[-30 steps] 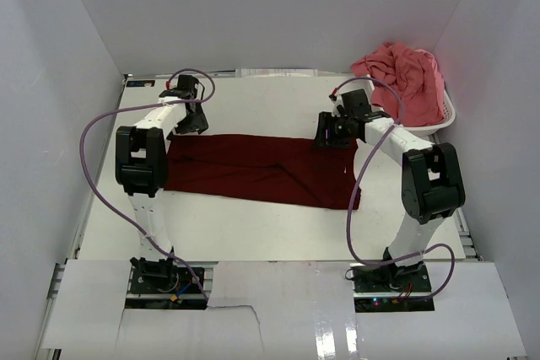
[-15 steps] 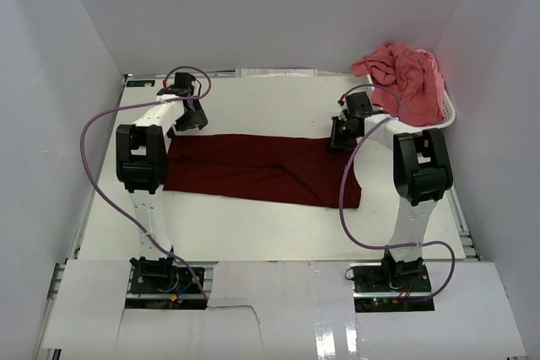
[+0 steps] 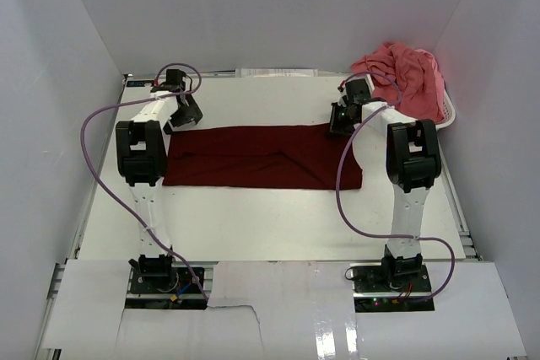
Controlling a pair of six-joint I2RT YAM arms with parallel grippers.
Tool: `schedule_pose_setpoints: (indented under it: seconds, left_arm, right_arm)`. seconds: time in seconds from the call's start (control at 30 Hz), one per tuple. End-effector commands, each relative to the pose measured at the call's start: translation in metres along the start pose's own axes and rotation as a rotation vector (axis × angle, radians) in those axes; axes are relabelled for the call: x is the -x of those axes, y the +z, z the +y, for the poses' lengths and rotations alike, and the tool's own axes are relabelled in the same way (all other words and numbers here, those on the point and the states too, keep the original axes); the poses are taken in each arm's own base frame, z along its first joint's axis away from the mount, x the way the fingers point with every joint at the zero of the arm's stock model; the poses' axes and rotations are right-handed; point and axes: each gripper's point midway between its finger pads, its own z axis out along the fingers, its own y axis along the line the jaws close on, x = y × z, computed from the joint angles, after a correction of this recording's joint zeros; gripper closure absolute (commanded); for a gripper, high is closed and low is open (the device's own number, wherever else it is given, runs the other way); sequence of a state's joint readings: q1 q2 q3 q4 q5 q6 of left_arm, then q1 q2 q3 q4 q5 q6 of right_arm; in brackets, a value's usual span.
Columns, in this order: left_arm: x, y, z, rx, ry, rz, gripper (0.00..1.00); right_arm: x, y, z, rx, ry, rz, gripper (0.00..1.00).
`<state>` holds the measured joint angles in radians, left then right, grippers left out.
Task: Fold and stack the t-shirts
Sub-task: Fold the other side of the tshirt into a rectangle
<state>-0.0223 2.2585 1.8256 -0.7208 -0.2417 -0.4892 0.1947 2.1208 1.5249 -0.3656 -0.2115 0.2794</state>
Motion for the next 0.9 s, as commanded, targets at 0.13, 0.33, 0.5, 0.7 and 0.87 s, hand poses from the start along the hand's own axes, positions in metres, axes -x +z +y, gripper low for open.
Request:
schedule_pose_setpoints:
  seconds: [0.13, 0.33, 0.5, 0.7, 0.87]
  left_arm:
    - [0.053, 0.013, 0.018, -0.038, -0.110, -0.070, 0.02]
    - [0.088, -0.021, -0.013, -0.156, -0.092, -0.162, 0.02]
    - [0.110, -0.084, -0.022, -0.203, -0.050, -0.271, 0.02]
    - [0.085, -0.131, -0.051, -0.346, -0.009, -0.245, 0.02]
    - [0.048, -0.137, -0.063, -0.455, -0.007, -0.133, 0.02]
  right_arm:
    - [0.008, 0.011, -0.017, -0.056, -0.035, 0.006, 0.86]
    - [0.024, 0.000, 0.004, 0.035, -0.079, -0.048, 0.45]
    - [0.024, -0.016, 0.028, 0.150, -0.103, -0.070, 0.40]
    - [0.006, -0.026, 0.045, 0.235, -0.127, -0.046, 0.43]
    - [-0.006, -0.021, 0.056, 0.293, -0.141, -0.024, 0.45]
